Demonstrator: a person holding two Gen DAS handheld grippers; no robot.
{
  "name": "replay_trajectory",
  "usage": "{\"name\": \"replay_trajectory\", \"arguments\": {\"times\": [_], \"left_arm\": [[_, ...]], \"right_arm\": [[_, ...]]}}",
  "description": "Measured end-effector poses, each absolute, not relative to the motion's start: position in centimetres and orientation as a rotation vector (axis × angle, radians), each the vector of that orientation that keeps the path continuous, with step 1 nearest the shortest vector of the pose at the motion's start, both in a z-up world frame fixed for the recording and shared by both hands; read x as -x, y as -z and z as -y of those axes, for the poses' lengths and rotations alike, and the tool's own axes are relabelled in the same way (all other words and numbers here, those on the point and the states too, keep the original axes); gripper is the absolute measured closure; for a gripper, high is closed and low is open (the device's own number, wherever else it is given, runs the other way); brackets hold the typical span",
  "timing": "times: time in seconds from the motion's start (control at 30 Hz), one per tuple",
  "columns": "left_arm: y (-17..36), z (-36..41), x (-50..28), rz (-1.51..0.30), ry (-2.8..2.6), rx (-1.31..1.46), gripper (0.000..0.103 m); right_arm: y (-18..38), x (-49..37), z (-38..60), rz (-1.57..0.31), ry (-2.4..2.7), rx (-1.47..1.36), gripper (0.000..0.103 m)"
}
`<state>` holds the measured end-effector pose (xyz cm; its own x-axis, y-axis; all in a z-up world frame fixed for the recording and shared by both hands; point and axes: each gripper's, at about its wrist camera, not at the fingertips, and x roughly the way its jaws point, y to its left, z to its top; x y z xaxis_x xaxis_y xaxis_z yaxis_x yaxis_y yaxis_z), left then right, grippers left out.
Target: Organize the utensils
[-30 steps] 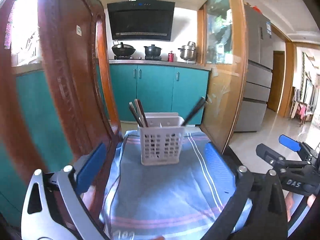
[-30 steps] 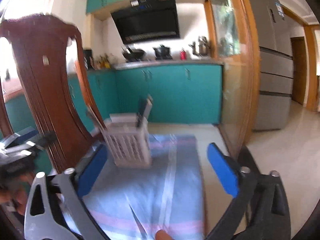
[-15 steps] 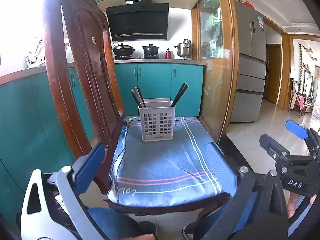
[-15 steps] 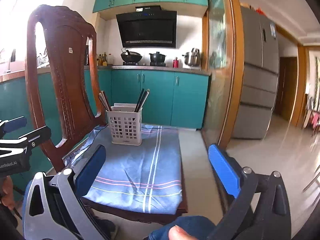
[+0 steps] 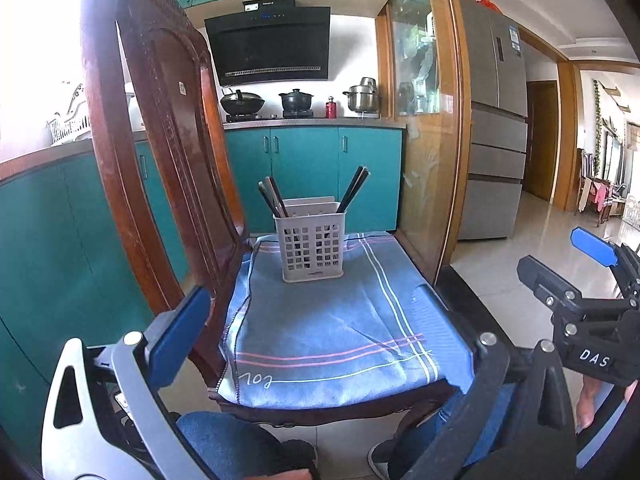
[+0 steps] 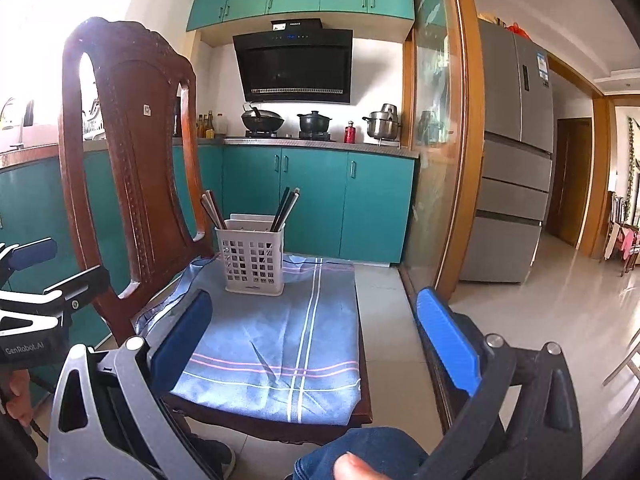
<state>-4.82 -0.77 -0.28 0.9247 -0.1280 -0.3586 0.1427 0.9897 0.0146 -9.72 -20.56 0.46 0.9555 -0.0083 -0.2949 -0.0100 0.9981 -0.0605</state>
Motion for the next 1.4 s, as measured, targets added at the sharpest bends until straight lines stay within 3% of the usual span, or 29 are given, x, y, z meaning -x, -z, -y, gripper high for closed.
{"name": "replay_trajectory", "arguments": {"times": [1.4], "left_arm": [[1.17,0.5,3.74,-0.398,0.168,-0.04,0.003]], "right_arm": [[0.26,9.03,20.17,-0.321,-0.001,0.061,0.003]]}}
